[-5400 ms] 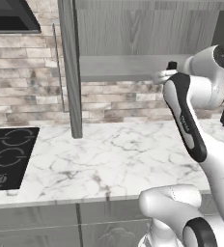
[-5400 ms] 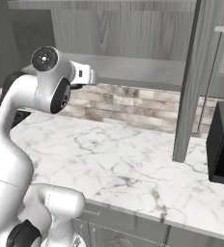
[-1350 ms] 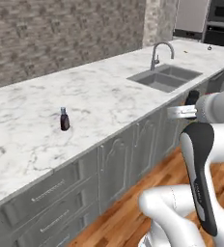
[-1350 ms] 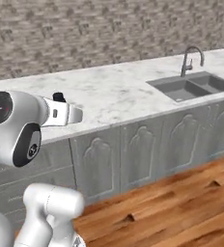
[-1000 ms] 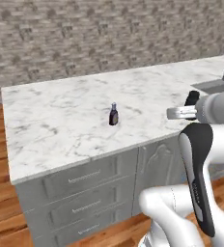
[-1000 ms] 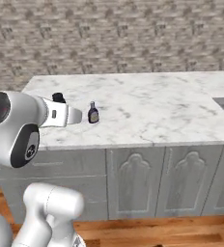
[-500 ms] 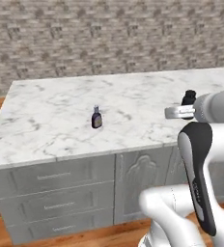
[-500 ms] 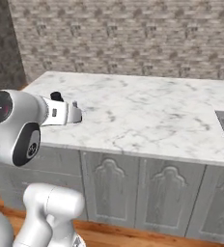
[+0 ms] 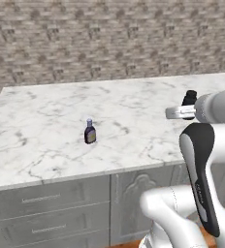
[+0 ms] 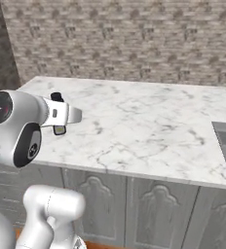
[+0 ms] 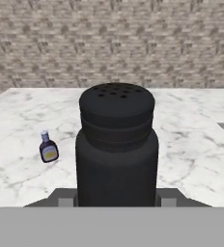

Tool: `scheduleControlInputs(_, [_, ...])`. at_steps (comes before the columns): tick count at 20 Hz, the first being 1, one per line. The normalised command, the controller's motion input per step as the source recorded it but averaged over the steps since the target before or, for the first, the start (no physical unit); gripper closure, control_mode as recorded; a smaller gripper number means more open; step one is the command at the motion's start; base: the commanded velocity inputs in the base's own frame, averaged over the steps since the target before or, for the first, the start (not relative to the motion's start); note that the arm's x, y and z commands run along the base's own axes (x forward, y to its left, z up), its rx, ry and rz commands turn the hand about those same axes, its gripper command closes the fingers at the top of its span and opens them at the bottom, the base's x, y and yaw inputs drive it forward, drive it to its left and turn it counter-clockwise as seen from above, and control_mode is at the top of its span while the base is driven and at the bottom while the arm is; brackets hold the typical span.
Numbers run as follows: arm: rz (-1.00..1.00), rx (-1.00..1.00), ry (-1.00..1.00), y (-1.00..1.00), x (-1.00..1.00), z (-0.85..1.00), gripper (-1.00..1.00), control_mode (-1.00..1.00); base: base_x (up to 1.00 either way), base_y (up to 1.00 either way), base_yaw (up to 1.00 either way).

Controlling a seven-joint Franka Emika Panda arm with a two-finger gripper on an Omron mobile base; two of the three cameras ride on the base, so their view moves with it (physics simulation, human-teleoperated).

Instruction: Move the shaker and condiment bottle from the cabinet to the dining counter.

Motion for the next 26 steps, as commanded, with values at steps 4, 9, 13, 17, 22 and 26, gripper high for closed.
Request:
scheduleControlInputs(4, [0.00,0.00,0.00,0.00,0.00,0.00,1.00,1.00,0.66,0.00,0.00])
scheduleControlInputs(9, [0.00,0.00,0.00,0.00,0.00,0.00,1.00,1.00,0.59,0.00,0.00])
scheduleControlInputs(13, [0.00,0.00,0.00,0.00,0.00,0.00,1.00,1.00,0.53,0.00,0.00])
scheduleControlInputs(17, [0.00,0.00,0.00,0.00,0.00,0.00,1.00,1.00,0.35,0.00,0.00])
scheduleControlInputs(22, [0.00,0.00,0.00,0.00,0.00,0.00,1.00,1.00,0.12,0.00,0.00])
scheduleControlInputs(26, [0.02,0.00,0.02,0.00,0.36,-0.28,1.00,-1.00,0.00,0.00,0.00])
